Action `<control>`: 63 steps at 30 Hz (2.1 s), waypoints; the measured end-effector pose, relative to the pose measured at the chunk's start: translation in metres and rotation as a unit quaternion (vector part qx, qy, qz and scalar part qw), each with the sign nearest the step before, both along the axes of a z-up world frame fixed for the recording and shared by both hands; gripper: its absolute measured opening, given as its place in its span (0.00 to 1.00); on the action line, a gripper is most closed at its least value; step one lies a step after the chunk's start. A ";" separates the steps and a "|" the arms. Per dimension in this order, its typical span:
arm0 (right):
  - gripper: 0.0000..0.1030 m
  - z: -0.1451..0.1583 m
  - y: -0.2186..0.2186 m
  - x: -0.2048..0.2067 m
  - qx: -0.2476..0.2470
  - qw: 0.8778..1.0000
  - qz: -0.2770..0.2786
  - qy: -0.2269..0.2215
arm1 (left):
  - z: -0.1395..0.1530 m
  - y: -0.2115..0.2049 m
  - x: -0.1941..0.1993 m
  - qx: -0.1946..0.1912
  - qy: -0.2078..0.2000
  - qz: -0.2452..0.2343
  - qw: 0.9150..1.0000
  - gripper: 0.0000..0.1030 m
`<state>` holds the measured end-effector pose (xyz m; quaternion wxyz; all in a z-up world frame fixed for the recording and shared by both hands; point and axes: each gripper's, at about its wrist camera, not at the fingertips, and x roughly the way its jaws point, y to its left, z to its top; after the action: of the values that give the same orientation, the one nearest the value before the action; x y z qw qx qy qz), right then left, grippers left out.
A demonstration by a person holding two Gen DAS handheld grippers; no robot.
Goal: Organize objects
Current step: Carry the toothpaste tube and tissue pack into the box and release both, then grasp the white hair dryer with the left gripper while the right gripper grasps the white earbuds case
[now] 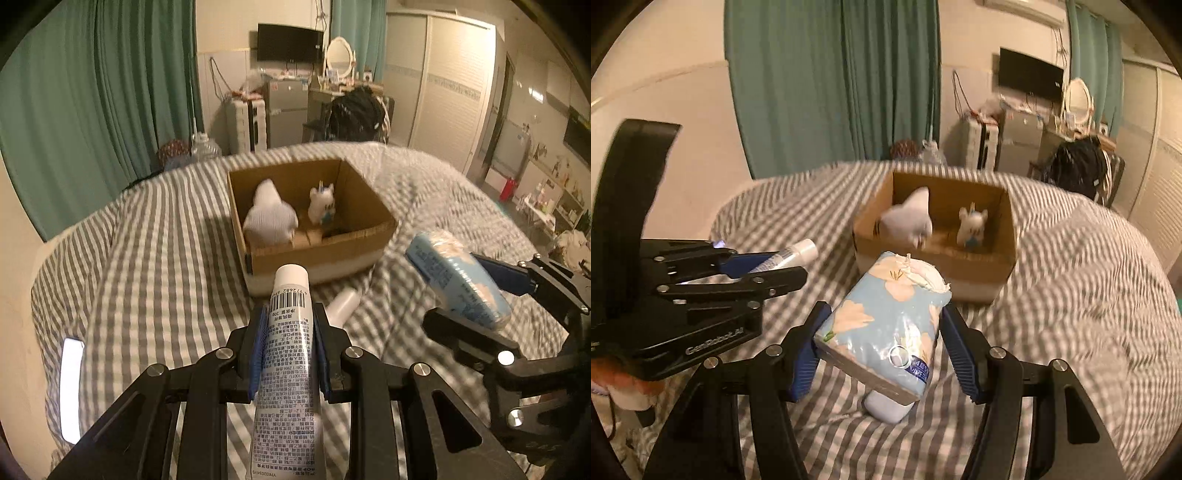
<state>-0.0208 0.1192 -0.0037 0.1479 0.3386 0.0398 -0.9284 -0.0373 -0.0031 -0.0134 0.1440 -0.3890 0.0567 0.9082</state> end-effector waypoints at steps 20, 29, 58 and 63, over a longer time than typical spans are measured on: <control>0.59 0.071 0.038 -0.145 0.006 0.997 -0.018 0.078 | 0.042 0.042 -0.172 0.028 0.044 0.008 0.999 0.23; 0.59 0.014 0.060 -0.241 -0.025 0.999 -0.024 0.029 | -0.043 0.058 -0.254 0.018 -0.024 0.002 1.000 0.23; 0.79 0.045 0.075 -0.146 0.000 0.998 -0.050 0.039 | 0.028 0.032 -0.147 0.014 0.050 -0.002 0.999 0.88; 0.79 0.081 0.058 -0.093 0.022 0.995 -0.043 0.086 | 0.055 0.016 -0.101 0.014 0.074 0.000 0.997 0.95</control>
<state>-0.1134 0.1775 0.0773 0.0961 0.2623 0.0576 -0.9585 -0.1385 0.0130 0.0420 0.1452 -0.3191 0.0545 0.9350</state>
